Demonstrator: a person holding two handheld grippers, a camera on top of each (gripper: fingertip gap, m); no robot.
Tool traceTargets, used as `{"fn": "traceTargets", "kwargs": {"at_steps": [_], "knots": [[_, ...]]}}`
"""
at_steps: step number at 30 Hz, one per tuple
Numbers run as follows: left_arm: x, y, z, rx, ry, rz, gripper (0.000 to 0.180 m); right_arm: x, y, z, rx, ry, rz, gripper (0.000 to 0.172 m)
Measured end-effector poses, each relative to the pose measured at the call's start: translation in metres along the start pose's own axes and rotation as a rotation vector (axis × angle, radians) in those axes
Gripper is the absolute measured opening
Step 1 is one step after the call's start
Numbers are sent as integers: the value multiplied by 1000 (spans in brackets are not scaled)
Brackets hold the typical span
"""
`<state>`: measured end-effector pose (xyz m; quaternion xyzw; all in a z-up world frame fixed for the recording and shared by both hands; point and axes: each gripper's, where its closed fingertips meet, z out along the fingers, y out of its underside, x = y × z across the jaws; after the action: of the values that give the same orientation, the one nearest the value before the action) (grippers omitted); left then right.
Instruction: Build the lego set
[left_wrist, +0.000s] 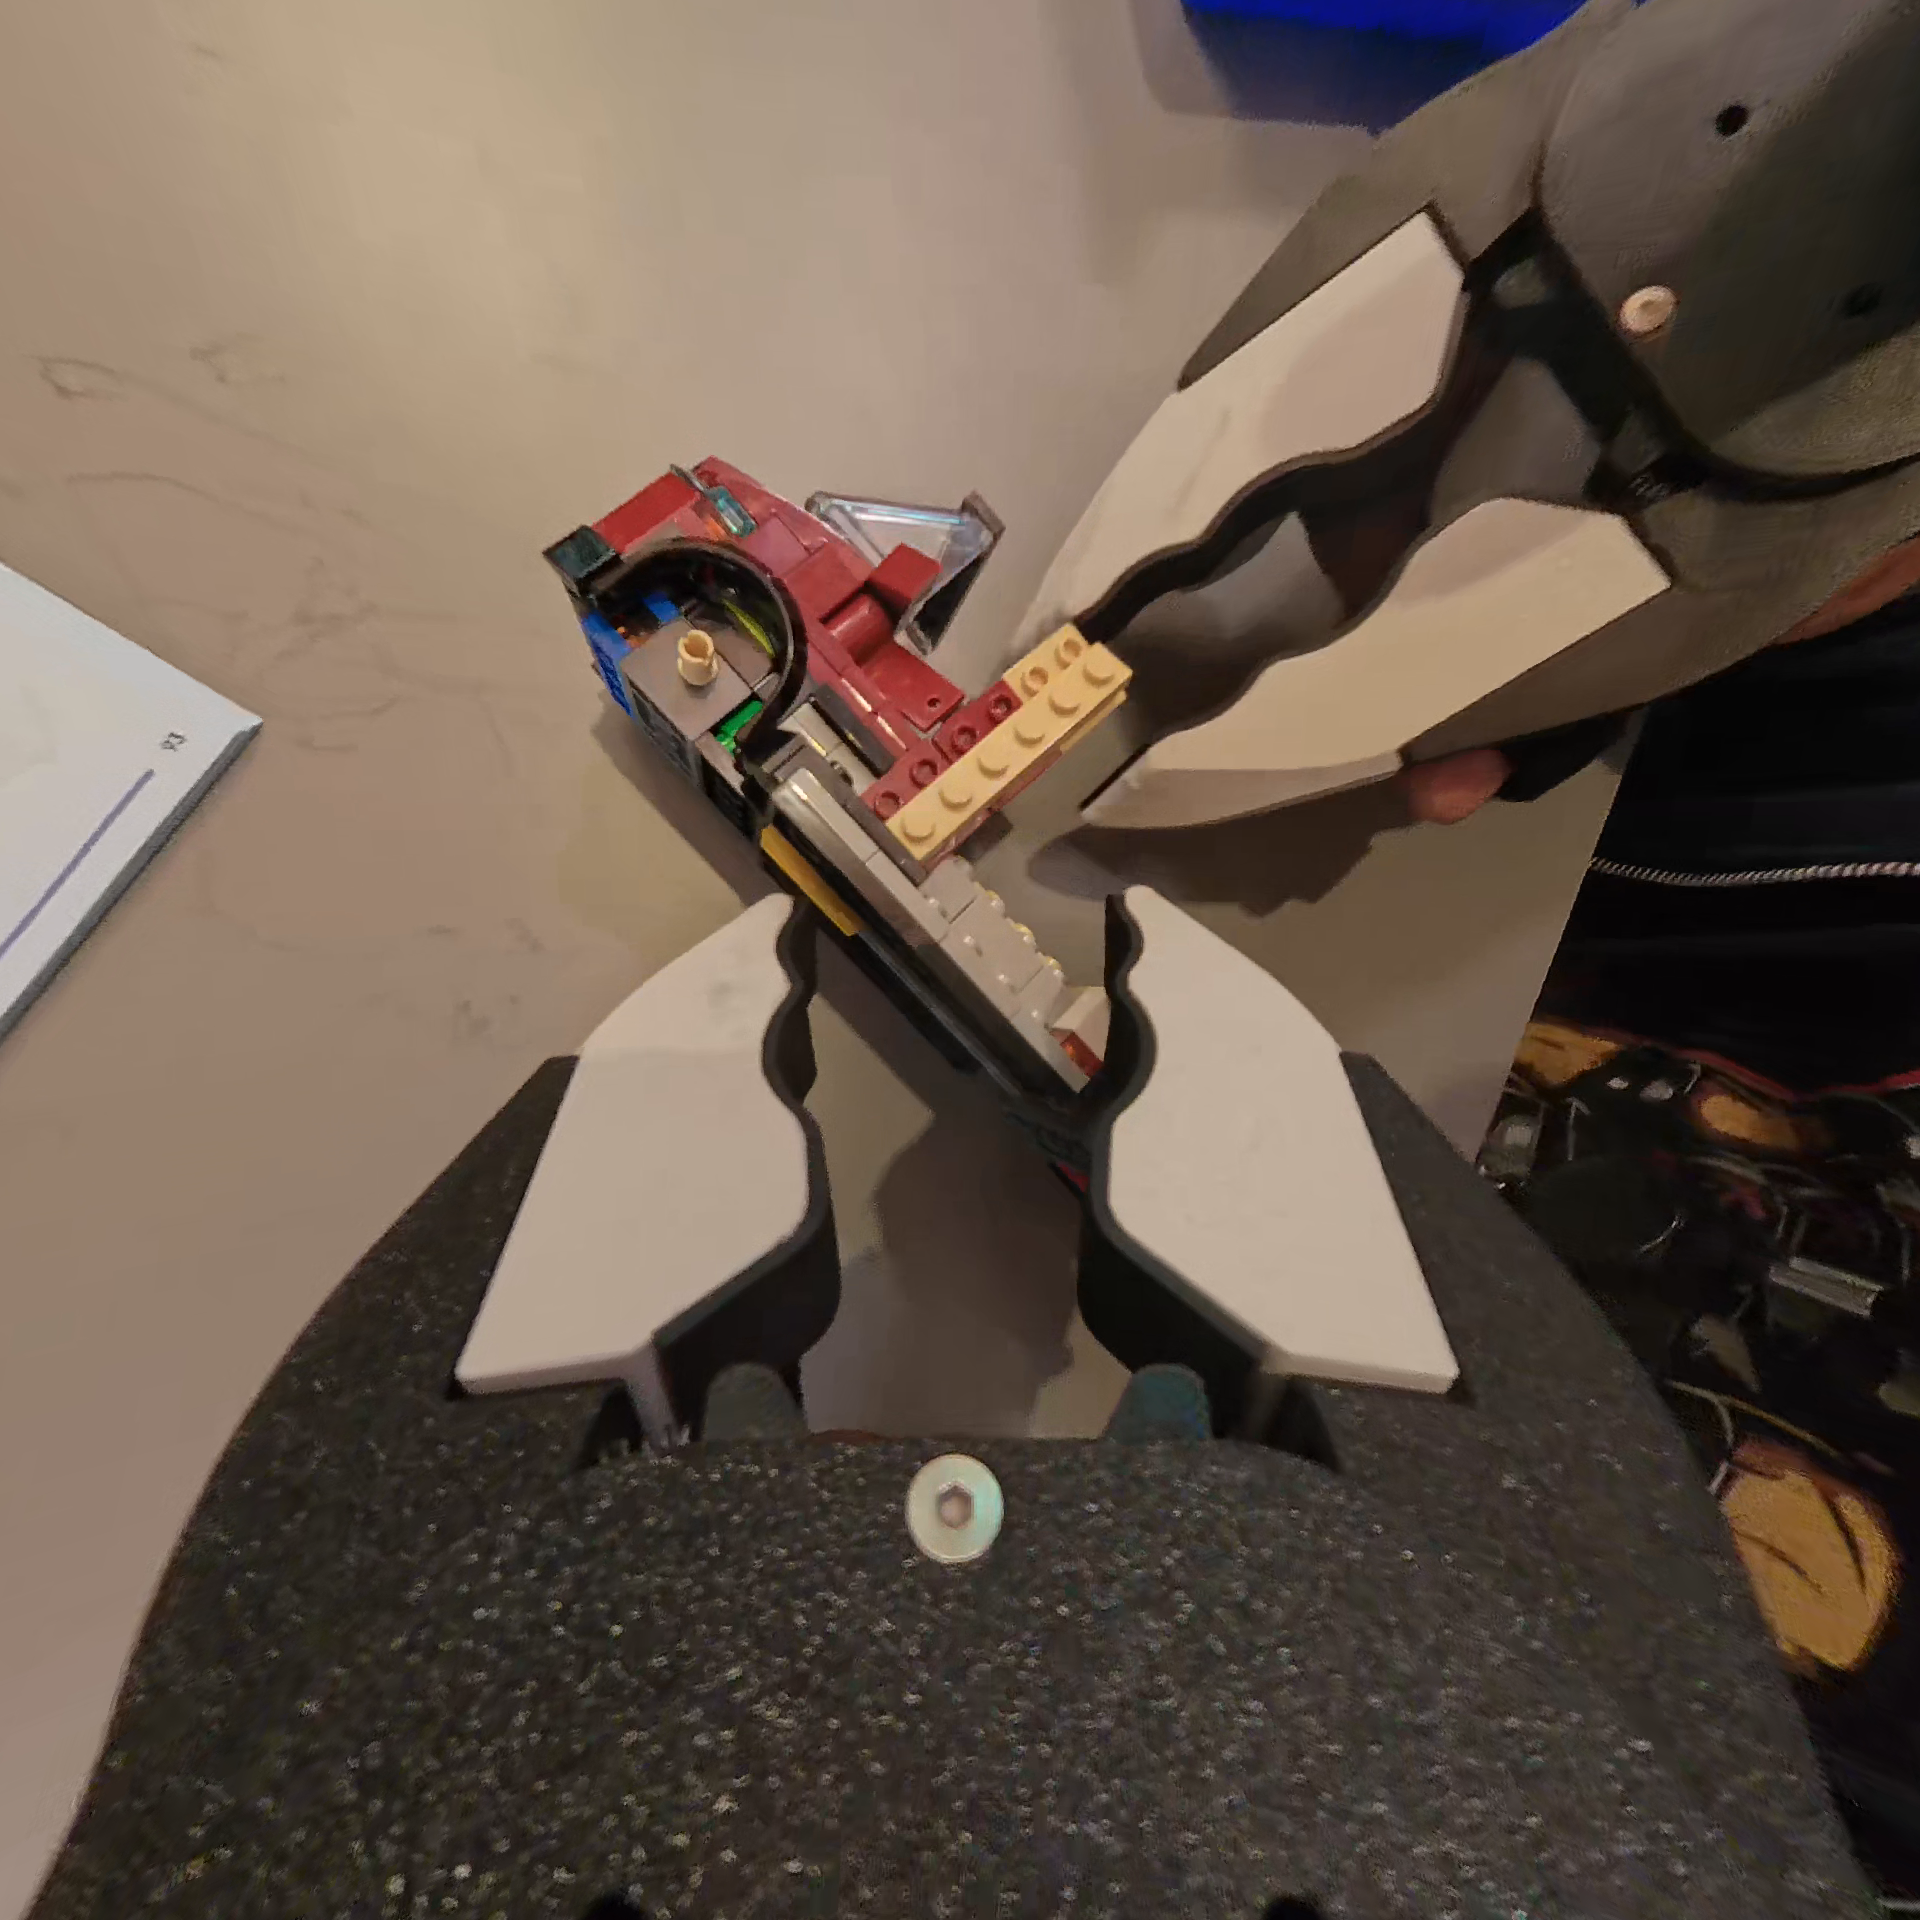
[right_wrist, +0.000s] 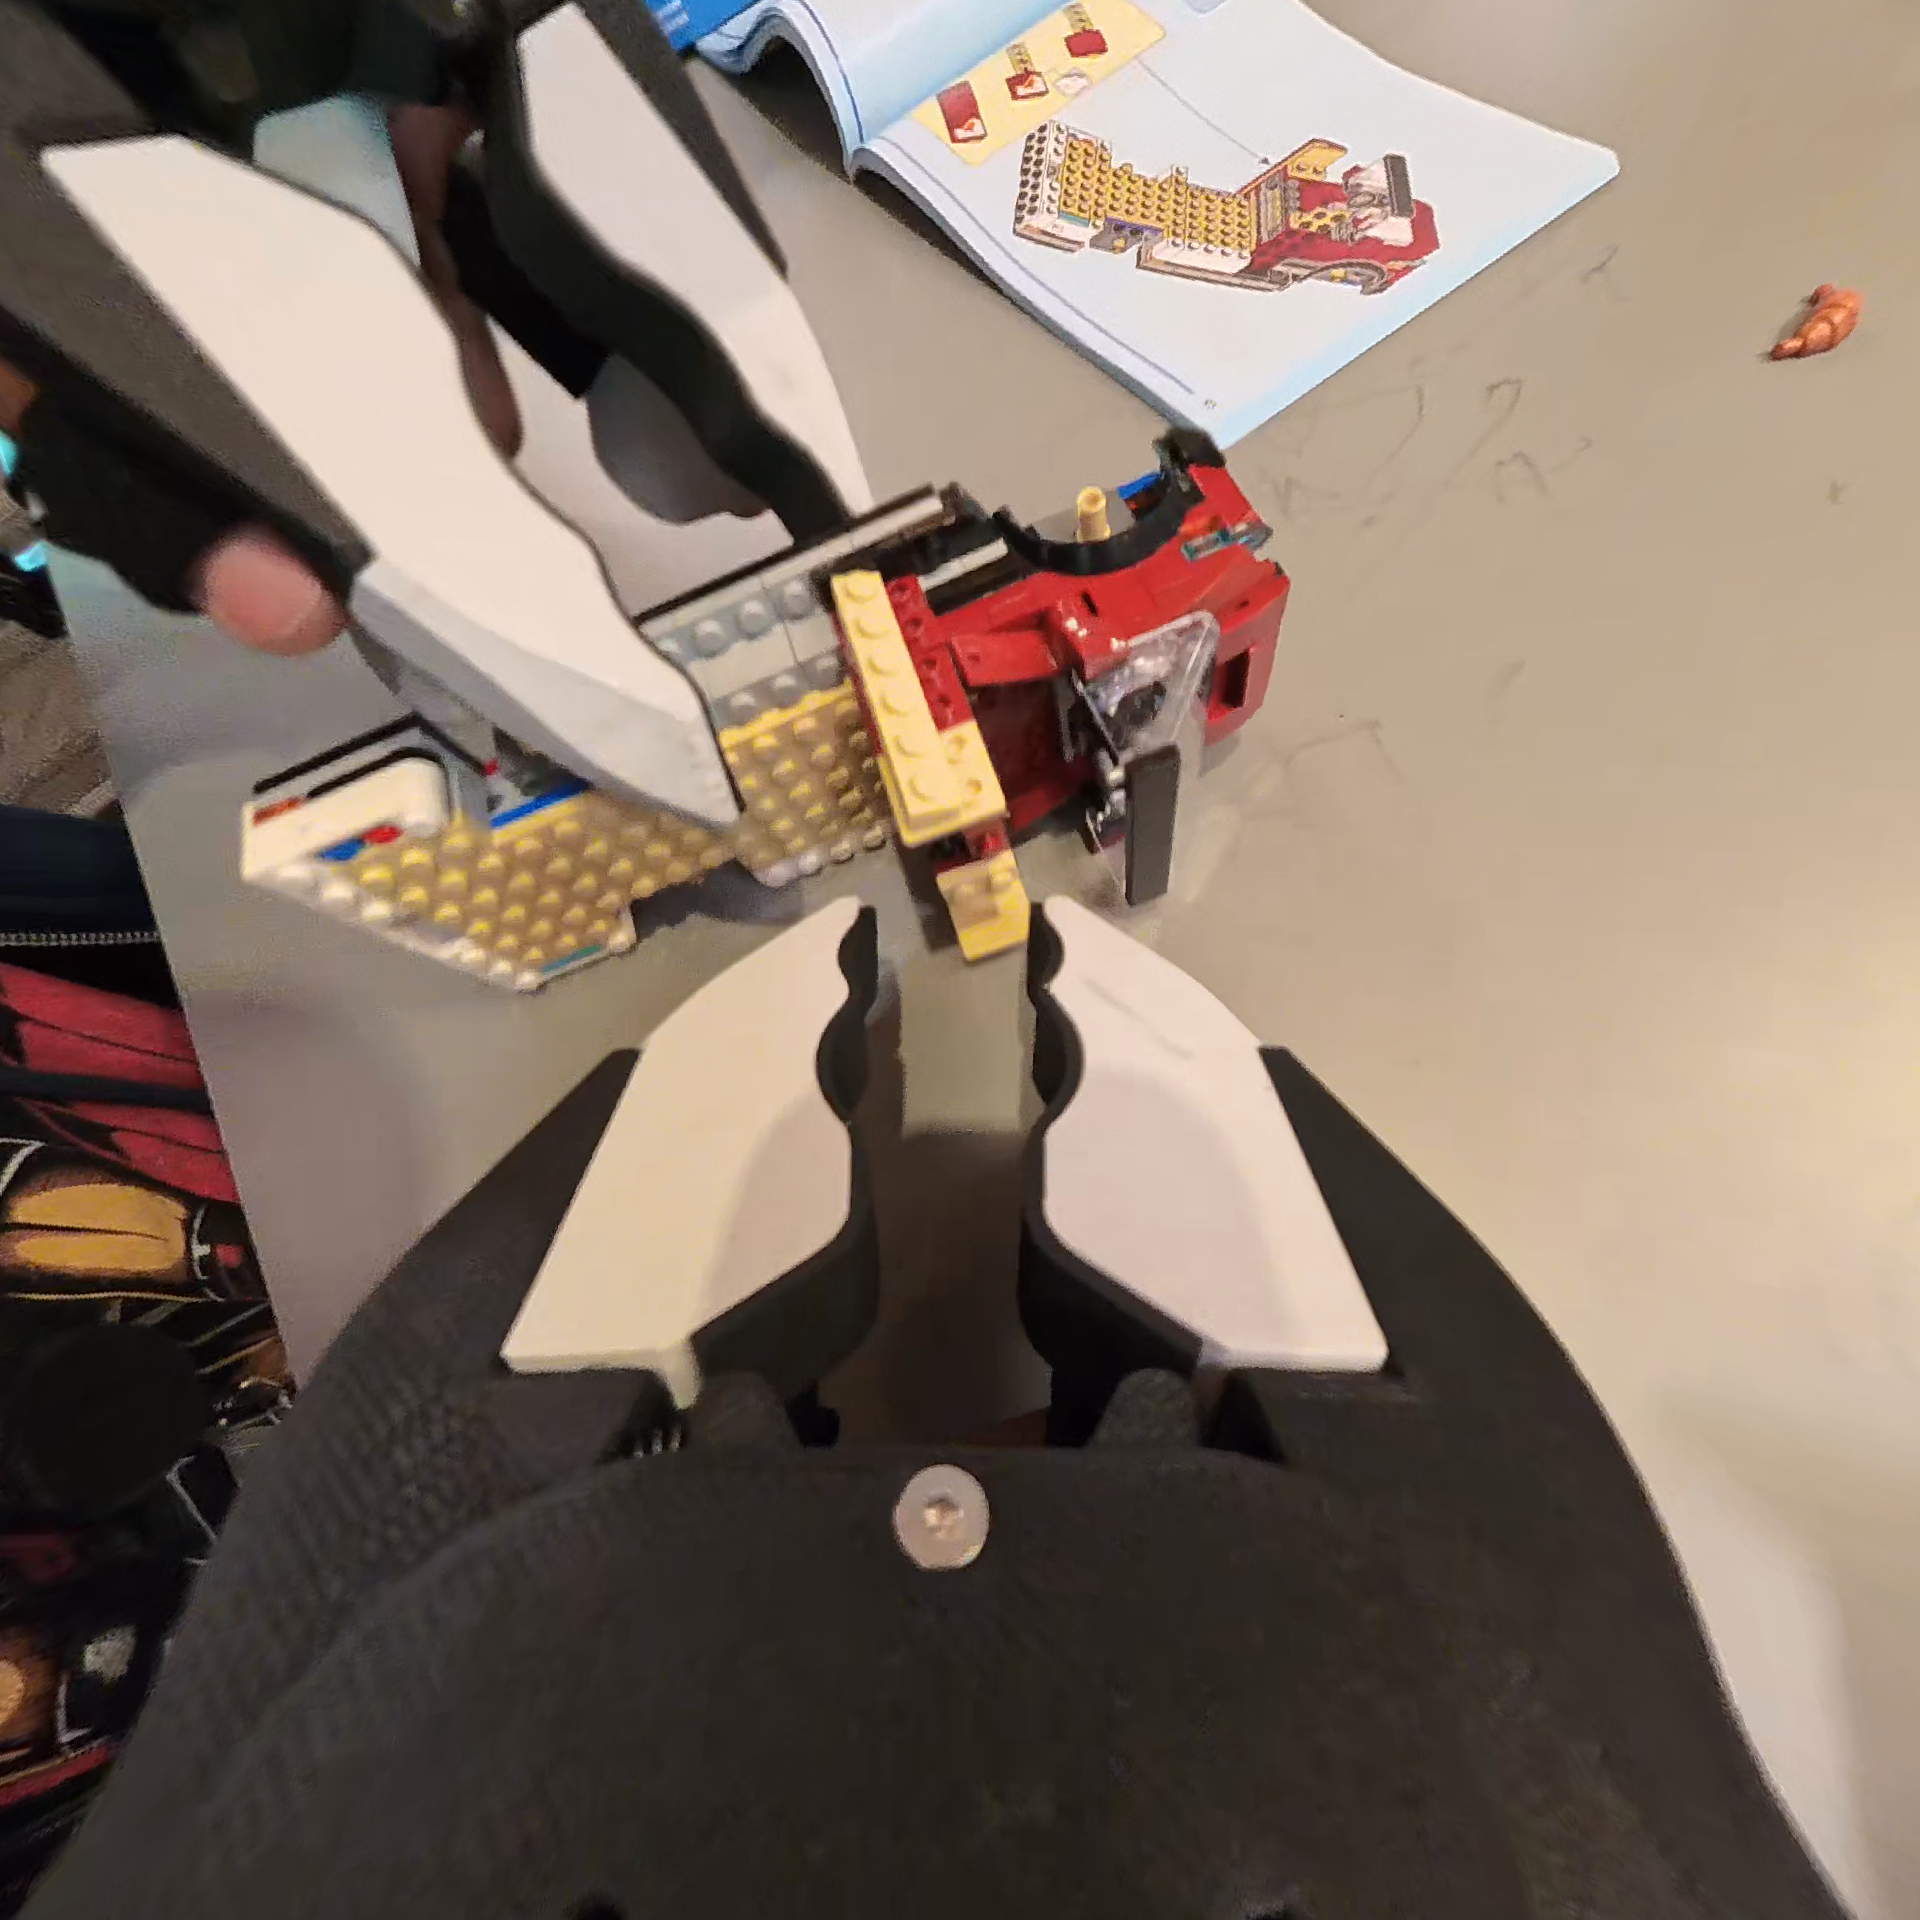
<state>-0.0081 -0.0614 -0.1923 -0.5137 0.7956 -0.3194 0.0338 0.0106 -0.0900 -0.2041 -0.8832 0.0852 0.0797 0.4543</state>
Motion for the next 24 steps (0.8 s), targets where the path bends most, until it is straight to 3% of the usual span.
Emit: {"fn": "traceTargets", "kwargs": {"at_steps": [4,11,18,24], "knots": [[-10,5,-8,-55,-94,13,55,0,3,-5,9,22,1,27],[5,2,-3,-84,-229,-33,73,5,-3,-9,56,81,-1,26],[-8,12,-9,-181,-241,-10,67,2,-2,-17,86,50,-10,26],[-28,37,-26,-367,-296,31,66,0,-2,-22,110,39,-10,25]]}}
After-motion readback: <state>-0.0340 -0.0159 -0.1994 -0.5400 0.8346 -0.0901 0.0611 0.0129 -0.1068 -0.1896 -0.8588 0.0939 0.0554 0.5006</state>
